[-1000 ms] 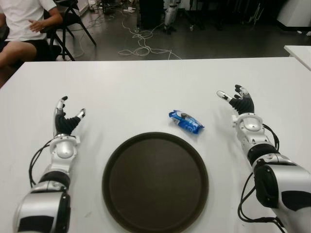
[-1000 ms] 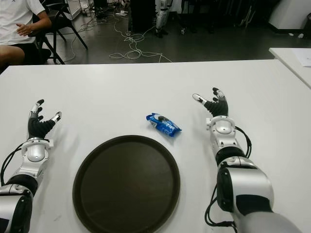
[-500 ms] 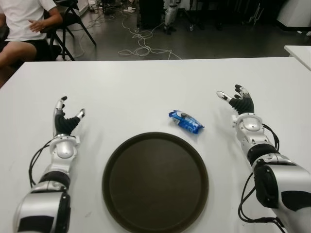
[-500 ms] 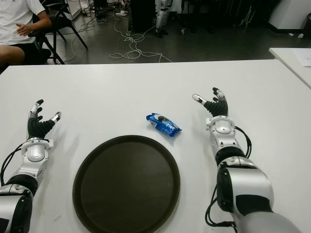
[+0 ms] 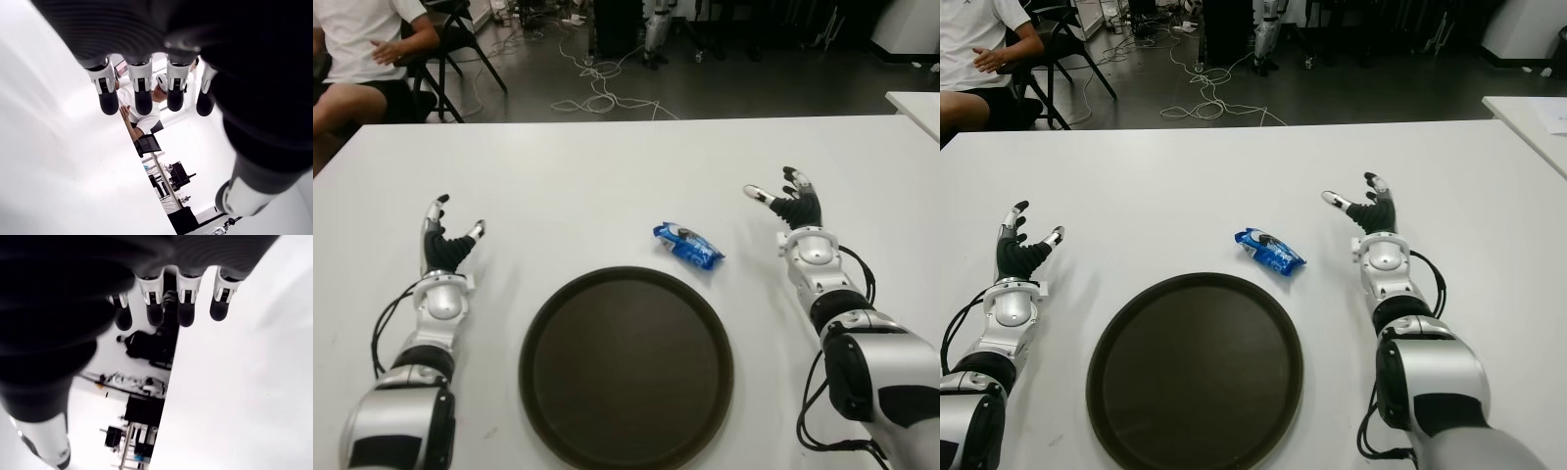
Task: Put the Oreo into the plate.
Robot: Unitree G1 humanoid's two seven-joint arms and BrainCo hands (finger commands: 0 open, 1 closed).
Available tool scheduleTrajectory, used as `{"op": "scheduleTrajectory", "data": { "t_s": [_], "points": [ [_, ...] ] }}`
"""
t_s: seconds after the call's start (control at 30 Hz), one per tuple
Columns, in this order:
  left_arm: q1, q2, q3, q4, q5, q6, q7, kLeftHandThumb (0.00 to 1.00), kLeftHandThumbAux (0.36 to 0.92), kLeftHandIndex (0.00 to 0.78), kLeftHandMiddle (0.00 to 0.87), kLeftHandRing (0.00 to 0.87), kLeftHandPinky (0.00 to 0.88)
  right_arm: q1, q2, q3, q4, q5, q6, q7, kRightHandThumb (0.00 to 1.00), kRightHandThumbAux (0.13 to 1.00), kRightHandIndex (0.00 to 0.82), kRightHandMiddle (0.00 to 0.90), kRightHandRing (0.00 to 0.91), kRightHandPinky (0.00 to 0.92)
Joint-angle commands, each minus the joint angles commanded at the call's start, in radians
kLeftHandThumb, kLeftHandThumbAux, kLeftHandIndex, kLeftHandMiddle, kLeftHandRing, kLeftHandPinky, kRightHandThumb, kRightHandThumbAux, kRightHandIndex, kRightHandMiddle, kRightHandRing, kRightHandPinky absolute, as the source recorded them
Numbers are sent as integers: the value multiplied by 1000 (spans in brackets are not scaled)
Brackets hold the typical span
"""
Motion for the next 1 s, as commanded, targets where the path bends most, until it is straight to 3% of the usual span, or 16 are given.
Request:
{"op": "scheduleTrajectory", "data": {
  "t_s": [0.57,0.8,1.0],
  "points": [
    [3,-2,0,-5,0,-14,-2,0,795,51,63,46,37,16,4,67,-31,-58,-62,10,0,710,80,85,55,23],
    [8,-6,2,-11,-4,-24,-1,0,785,49,65,44,28,26,0,108,-52,-84,-118,55,0,677,87,80,43,2],
    [7,-6,-3,-9,5,-15,16,0,774,59,82,60,36,54,18,139,-84,-103,-170,58,0,669,107,78,31,0]
  ]
}}
